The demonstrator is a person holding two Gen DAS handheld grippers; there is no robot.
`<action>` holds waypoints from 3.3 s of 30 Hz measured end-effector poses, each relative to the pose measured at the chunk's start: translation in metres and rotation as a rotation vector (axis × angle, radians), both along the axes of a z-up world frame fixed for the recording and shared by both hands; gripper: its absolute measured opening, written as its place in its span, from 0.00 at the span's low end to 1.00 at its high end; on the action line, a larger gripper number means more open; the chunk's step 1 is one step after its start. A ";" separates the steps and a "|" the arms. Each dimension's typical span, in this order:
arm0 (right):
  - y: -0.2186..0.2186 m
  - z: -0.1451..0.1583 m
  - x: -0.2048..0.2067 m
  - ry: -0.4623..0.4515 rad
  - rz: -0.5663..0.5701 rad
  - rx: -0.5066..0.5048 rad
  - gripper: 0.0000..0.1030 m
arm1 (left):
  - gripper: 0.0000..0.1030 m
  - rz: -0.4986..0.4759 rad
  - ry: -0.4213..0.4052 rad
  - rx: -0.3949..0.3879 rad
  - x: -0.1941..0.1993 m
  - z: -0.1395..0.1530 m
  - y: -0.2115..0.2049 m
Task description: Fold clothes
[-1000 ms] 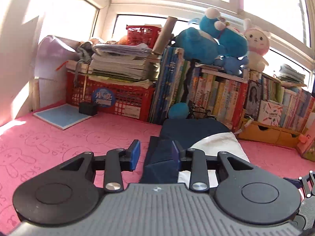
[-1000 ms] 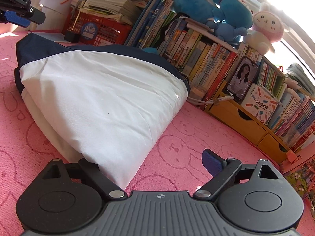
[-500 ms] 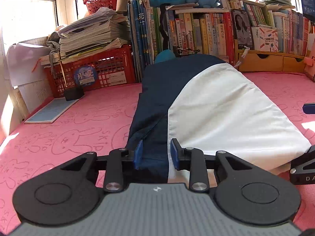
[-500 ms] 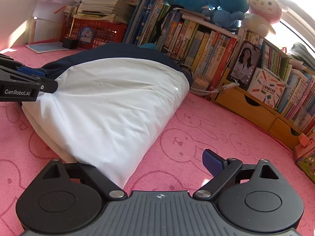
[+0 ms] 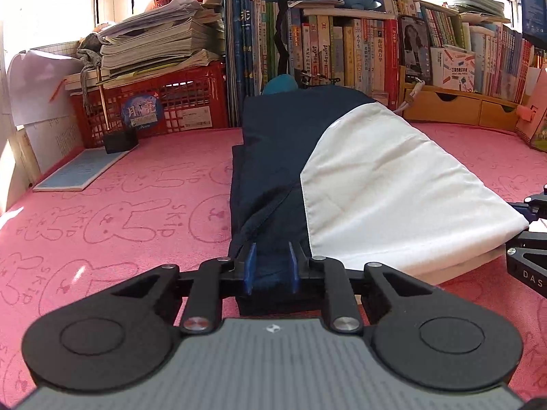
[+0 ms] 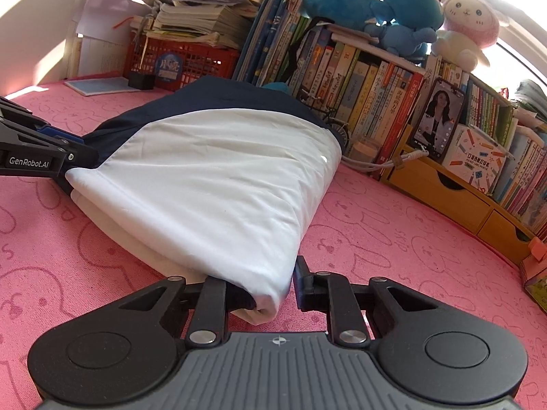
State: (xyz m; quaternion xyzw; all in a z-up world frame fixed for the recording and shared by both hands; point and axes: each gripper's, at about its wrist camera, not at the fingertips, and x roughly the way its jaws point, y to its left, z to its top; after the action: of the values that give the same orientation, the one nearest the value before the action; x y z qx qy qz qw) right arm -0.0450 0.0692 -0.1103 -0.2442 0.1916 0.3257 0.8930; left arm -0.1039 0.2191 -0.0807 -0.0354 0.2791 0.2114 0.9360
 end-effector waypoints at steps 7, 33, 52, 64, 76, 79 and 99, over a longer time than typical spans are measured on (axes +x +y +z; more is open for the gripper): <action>-0.045 0.011 0.004 -0.062 -0.078 0.003 0.14 | 0.20 -0.119 -0.015 -0.100 -0.011 0.007 -0.032; -0.227 0.021 -0.051 0.118 -0.024 0.052 0.66 | 0.63 -0.153 0.099 0.007 -0.034 -0.004 -0.084; -0.074 0.017 -0.017 0.089 0.231 0.105 0.57 | 0.66 -0.228 -0.176 -0.067 -0.028 0.060 -0.059; -0.081 0.015 -0.030 0.285 0.440 0.149 0.55 | 0.72 -0.407 -0.095 -0.035 0.131 0.046 -0.100; -0.083 0.017 -0.018 0.364 0.475 0.169 0.56 | 0.72 -0.038 0.043 0.015 0.125 0.013 -0.036; -0.080 0.017 -0.018 0.369 0.480 0.167 0.56 | 0.67 -0.025 -0.061 -0.066 0.115 0.046 -0.032; -0.175 0.053 -0.019 0.430 0.650 0.331 0.73 | 0.82 -0.302 -0.018 -0.051 0.112 0.011 -0.102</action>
State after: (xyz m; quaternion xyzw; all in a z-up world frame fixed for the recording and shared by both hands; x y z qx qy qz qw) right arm -0.0642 -0.1058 -0.0577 -0.0720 0.2316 0.6602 0.7108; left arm 0.0083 0.1166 -0.0701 -0.0186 0.2782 0.0606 0.9584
